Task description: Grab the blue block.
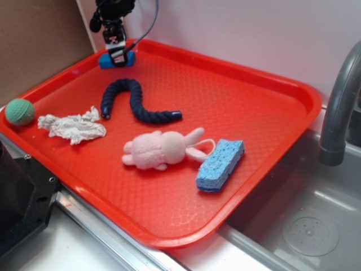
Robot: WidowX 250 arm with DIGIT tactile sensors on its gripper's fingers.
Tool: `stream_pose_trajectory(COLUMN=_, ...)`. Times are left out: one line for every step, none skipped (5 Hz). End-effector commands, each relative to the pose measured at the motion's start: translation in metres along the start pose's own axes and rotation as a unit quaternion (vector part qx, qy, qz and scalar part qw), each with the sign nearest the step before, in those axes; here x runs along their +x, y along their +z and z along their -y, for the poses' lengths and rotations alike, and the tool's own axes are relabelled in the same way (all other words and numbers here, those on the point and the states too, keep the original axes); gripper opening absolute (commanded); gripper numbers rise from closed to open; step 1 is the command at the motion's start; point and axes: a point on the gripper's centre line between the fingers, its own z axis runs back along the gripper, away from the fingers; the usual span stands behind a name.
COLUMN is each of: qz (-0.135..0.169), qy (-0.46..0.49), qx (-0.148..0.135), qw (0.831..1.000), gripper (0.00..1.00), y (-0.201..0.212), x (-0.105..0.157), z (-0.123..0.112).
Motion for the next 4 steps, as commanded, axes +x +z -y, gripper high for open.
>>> stream_pose_trajectory(qz=-0.008, qy=-0.007, qx=0.015, qw=1.000, gripper=1.00, y=-0.014, x=0.011, z=-0.033)
stream_pose_trajectory(qz=-0.036, qy=-0.009, qx=0.007, qw=0.999, gripper=0.98, y=-0.031, x=0.016, z=-0.033)
stream_pose_trajectory(qz=-0.071, qy=-0.025, qx=-0.008, qw=0.997, gripper=0.00, y=-0.037, x=0.022, z=-0.018)
stream_pose_trajectory(qz=-0.058, qy=-0.020, qx=-0.003, qw=0.998, gripper=0.00, y=0.002, x=0.030, z=0.006)
